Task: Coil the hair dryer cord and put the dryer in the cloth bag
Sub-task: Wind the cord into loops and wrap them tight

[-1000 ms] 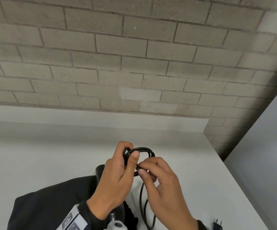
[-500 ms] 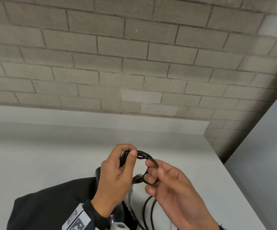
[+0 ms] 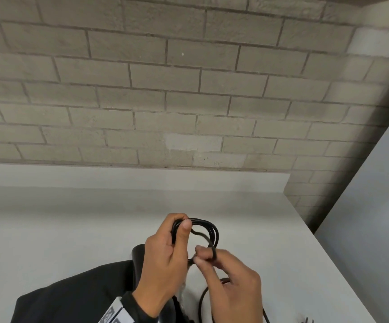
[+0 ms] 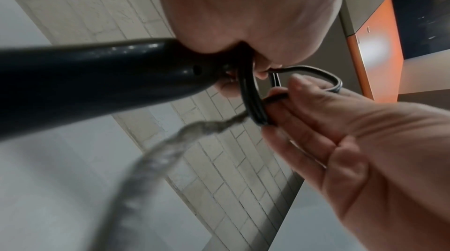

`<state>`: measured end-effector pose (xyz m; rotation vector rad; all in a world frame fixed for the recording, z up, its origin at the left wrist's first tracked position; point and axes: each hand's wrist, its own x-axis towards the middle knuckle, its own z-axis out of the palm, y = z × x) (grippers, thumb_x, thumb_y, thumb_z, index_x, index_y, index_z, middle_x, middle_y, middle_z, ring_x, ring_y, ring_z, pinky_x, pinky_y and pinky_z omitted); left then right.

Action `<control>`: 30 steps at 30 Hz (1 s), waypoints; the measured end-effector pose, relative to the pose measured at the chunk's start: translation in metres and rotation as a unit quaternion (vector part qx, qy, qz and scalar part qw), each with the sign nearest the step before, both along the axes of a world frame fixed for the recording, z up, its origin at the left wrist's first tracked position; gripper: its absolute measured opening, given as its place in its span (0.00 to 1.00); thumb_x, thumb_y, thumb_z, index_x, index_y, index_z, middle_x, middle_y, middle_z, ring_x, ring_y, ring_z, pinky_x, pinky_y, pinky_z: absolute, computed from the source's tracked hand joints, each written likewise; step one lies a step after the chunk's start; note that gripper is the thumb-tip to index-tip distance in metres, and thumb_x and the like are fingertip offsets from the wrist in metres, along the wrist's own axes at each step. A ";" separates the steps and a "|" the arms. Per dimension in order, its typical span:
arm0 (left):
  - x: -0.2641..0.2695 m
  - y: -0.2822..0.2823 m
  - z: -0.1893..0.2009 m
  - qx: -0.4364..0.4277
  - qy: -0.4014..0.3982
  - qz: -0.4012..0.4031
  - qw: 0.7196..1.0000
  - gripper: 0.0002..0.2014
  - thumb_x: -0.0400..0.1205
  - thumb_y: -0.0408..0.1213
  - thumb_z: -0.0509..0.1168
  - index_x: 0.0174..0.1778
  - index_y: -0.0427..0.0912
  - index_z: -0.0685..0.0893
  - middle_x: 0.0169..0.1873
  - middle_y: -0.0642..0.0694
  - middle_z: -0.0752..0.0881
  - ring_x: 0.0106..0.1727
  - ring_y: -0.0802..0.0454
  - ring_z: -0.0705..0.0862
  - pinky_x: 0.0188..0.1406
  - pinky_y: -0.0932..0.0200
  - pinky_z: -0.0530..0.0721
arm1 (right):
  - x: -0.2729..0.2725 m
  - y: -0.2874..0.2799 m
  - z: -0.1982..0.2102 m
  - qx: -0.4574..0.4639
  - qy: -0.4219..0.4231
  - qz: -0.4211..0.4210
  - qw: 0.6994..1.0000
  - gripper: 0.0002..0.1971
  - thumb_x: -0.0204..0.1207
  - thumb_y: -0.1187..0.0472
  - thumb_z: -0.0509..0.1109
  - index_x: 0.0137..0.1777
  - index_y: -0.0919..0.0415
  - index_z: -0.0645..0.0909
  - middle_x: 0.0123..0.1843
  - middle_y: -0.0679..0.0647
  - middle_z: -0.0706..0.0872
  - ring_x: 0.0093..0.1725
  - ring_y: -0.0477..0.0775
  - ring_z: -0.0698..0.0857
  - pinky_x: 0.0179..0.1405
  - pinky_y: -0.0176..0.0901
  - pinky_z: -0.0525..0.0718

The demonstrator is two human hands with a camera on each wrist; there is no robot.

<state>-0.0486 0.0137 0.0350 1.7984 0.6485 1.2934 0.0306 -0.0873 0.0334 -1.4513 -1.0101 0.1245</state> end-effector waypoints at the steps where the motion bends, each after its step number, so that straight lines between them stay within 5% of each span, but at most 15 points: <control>1: 0.000 0.001 -0.002 0.003 -0.002 0.002 1.000 0.15 0.81 0.66 0.55 0.45 0.62 0.80 0.21 0.49 0.77 0.20 0.46 0.73 0.20 0.48 0.75 | 0.000 -0.001 0.007 -0.011 0.090 0.017 0.996 0.14 0.69 0.72 0.80 0.37 0.49 0.88 0.40 0.46 0.94 0.43 0.47 0.92 0.44 0.28 0.85; 4: 0.003 0.003 -0.006 0.010 -0.006 -0.001 1.000 0.17 0.80 0.69 0.54 0.46 0.63 0.79 0.18 0.54 0.73 0.19 0.58 0.67 0.19 0.58 0.67 | 0.010 -0.002 0.028 0.018 0.323 0.100 0.941 0.14 0.54 0.62 0.89 0.37 0.57 0.89 0.39 0.63 0.93 0.42 0.60 0.93 0.40 0.35 0.88; 6: 0.003 0.002 -0.006 0.017 -0.002 0.006 1.000 0.16 0.81 0.69 0.54 0.46 0.64 0.79 0.18 0.54 0.72 0.19 0.60 0.66 0.20 0.60 0.66 | 0.018 -0.006 0.037 0.013 0.437 0.164 0.884 0.25 0.40 0.50 0.92 0.37 0.60 0.90 0.40 0.64 0.93 0.39 0.58 0.93 0.36 0.41 0.89; 7: 0.003 0.003 -0.005 0.022 0.002 0.012 1.000 0.14 0.81 0.67 0.54 0.46 0.64 0.79 0.18 0.53 0.72 0.19 0.60 0.66 0.20 0.60 0.67 | 0.020 -0.008 0.041 0.012 0.480 0.183 0.858 0.25 0.43 0.50 0.91 0.38 0.61 0.90 0.39 0.63 0.93 0.36 0.56 0.93 0.37 0.45 0.89; 9: 0.003 0.004 -0.003 0.037 0.012 0.026 0.999 0.11 0.82 0.62 0.55 0.47 0.65 0.78 0.19 0.54 0.73 0.19 0.60 0.66 0.20 0.63 0.67 | 0.024 -0.013 0.049 0.013 0.533 0.222 0.816 0.23 0.46 0.55 0.89 0.41 0.64 0.89 0.36 0.60 0.91 0.33 0.54 0.92 0.45 0.53 0.90; 12: 0.004 0.004 -0.002 0.052 0.018 0.038 0.998 0.09 0.82 0.59 0.54 0.47 0.64 0.78 0.20 0.55 0.74 0.19 0.60 0.68 0.20 0.69 0.66 | 0.032 -0.021 0.051 0.006 0.567 0.243 0.787 0.35 0.26 0.59 0.94 0.40 0.66 0.92 0.32 0.58 0.89 0.30 0.54 0.90 0.49 0.56 0.89; 14: 0.005 0.003 -0.002 0.055 0.019 0.040 0.998 0.08 0.83 0.58 0.54 0.47 0.64 0.77 0.20 0.55 0.74 0.19 0.60 0.68 0.21 0.69 0.66 | 0.034 -0.025 0.049 0.005 0.566 0.256 0.783 0.38 0.24 0.61 0.93 0.42 0.70 0.92 0.29 0.58 0.87 0.27 0.54 0.88 0.51 0.58 0.87; 18: 0.006 0.004 -0.003 0.053 0.023 0.042 0.997 0.09 0.82 0.58 0.54 0.46 0.64 0.77 0.20 0.53 0.72 0.19 0.60 0.66 0.20 0.67 0.65 | 0.033 -0.023 0.029 0.025 0.461 0.260 0.848 0.39 0.24 0.58 0.94 0.43 0.66 0.92 0.29 0.58 0.83 0.29 0.52 0.85 0.43 0.49 0.91; 23: 0.008 -0.001 0.000 0.025 0.019 0.022 0.999 0.08 0.88 0.46 0.60 0.42 0.59 0.79 0.17 0.54 0.71 0.15 0.60 0.69 0.17 0.70 0.70 | 0.028 -0.010 -0.016 0.015 0.148 0.237 0.960 0.18 0.49 0.49 0.90 0.36 0.47 0.87 0.50 0.47 0.87 0.40 0.53 0.82 0.46 0.42 0.80; 26: 0.007 -0.003 0.001 0.004 0.013 0.004 1.000 0.07 0.84 0.45 0.59 0.43 0.60 0.79 0.16 0.55 0.71 0.14 0.59 0.69 0.15 0.63 0.72 | 0.024 -0.004 -0.029 0.016 0.048 0.149 0.988 0.15 0.53 0.46 0.88 0.35 0.39 0.85 0.56 0.42 0.87 0.36 0.55 0.83 0.39 0.43 0.82; 30: 0.008 -0.005 -0.002 0.037 0.019 0.009 0.999 0.05 0.83 0.50 0.58 0.45 0.65 0.78 0.20 0.51 0.75 0.16 0.58 0.70 0.17 0.55 0.74 | 0.023 0.002 -0.033 0.030 -0.134 0.054 0.989 0.15 0.64 0.56 0.79 0.49 0.38 0.85 0.60 0.39 0.86 0.43 0.41 0.84 0.41 0.30 0.82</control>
